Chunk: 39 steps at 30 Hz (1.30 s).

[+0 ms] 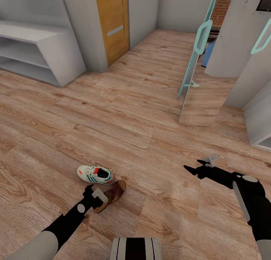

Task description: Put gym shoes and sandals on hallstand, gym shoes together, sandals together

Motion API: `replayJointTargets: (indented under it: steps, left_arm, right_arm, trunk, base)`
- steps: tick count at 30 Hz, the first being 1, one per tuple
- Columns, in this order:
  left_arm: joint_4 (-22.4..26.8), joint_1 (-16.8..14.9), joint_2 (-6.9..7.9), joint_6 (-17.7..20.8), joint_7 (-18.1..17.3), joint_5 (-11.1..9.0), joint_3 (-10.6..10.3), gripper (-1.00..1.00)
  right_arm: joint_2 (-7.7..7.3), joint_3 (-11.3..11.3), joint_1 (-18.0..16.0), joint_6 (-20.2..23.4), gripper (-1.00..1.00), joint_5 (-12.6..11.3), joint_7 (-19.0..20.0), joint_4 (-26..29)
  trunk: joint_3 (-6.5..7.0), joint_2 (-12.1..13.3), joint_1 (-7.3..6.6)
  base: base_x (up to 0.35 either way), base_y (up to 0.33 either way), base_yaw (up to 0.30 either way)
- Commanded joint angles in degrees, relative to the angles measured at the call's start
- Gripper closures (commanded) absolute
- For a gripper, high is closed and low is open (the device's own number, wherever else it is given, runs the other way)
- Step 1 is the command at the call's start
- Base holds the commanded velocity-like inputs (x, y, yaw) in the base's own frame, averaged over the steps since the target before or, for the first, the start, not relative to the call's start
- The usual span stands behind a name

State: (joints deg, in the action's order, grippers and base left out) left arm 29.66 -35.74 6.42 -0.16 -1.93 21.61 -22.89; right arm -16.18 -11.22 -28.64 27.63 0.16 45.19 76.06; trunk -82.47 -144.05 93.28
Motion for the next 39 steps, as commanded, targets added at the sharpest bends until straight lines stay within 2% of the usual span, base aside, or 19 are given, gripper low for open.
replayJointTargets:
  steps: [1,8,18,23,28,39]
  left_arm:
    - [0.1,0.0,0.01,0.0,-0.1,0.6,-0.1,-1.00]
    - [0.3,0.0,-0.64,0.0,-0.5,0.7,-0.1,-1.00]
    - [0.6,0.0,-1.20,0.1,-3.7,1.3,0.0,-1.00]
    - [0.5,0.0,-1.26,0.1,-4.0,1.4,0.0,-1.00]
    - [0.3,0.0,-1.24,0.1,-4.1,1.4,-0.1,-1.00]
    - [0.2,0.0,-1.19,0.1,-4.1,1.5,-0.1,-1.00]
  right_arm:
    - [0.01,-0.1,0.0,0.4,-1.00,0.0,0.3,0.0]
    - [0.01,-0.1,0.0,0.4,-1.00,0.0,0.3,0.0]
    - [-0.06,-0.2,0.0,0.4,-1.00,0.0,0.2,0.0]
    - [-0.07,-0.5,0.0,0.4,-1.00,0.0,0.2,0.0]
    - [-0.08,-1.8,-0.1,0.4,-1.00,-0.1,0.2,0.0]
    - [-0.08,-2.1,0.0,0.4,-1.00,-0.1,0.2,0.1]
  trunk:
    - [-0.04,0.0,-0.01]
    - [-0.04,0.0,-0.01]
    - [-0.04,0.0,-0.01]
    - [-0.04,0.0,-0.01]
    - [-0.04,0.0,-0.01]
    - [-0.04,0.0,-0.01]
  base:
    - [0.000,0.000,0.000]
    - [0.000,0.000,0.000]
    - [0.000,0.000,0.000]
    - [0.000,0.000,0.000]
    - [0.000,0.000,0.000]
    - [0.000,0.000,0.000]
